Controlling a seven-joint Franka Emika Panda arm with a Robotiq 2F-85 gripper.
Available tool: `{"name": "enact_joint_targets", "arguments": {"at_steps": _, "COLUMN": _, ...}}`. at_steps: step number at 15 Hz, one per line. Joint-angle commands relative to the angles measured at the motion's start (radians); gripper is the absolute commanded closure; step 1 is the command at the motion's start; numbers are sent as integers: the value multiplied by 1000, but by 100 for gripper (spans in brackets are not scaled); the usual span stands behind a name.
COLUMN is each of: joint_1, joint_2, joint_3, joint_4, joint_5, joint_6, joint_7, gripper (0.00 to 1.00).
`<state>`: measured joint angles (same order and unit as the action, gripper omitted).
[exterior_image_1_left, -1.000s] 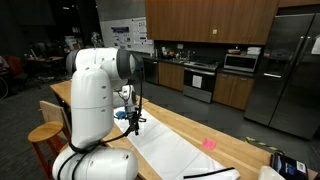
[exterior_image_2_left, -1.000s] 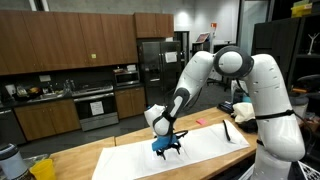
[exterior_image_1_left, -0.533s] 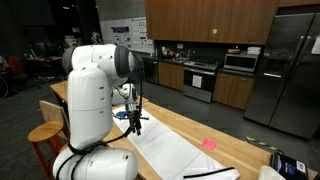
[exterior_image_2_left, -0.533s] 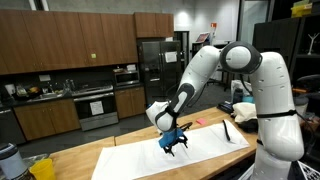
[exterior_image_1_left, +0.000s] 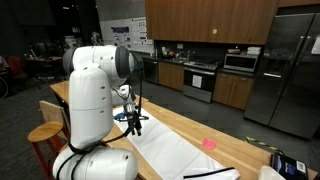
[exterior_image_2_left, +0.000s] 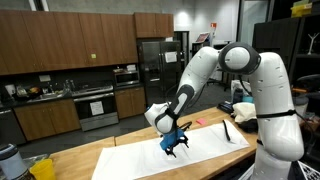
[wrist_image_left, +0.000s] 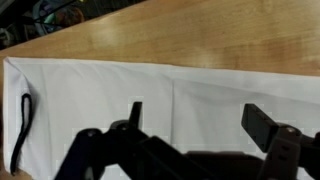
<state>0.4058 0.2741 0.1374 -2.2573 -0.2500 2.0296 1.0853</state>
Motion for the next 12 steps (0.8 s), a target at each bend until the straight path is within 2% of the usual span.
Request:
{"name": "enact_joint_targets", "arguments": {"at_steps": 1, "joint_1": -4, "joint_2": 17, "joint_3": 31, "joint_4": 35, "joint_5": -81, "joint_6": -144, "joint_7": -87, "gripper": 0}}
{"name": "enact_joint_targets", "arguments": {"at_steps": 6, "joint_1": -8, "joint_2": -50, "joint_3": 59, "joint_4": -14, "joint_5": -230, "joint_6": -273, "joint_7": -252, "gripper": 0}}
{"name": "enact_joint_targets", "arguments": {"at_steps": 9, "joint_1": -16, "joint_2": -88, "joint_3": 67, "joint_4": -50, "joint_5": -348, "joint_6": -256, "joint_7": -359, "gripper": 0}}
{"name": "enact_joint_targets", "arguments": {"at_steps": 12, "joint_1": -32, "joint_2": -140, "joint_3": 71, "joint_4": -116, "joint_5": -482, "joint_6": -191, "joint_7": -434, "gripper": 0}}
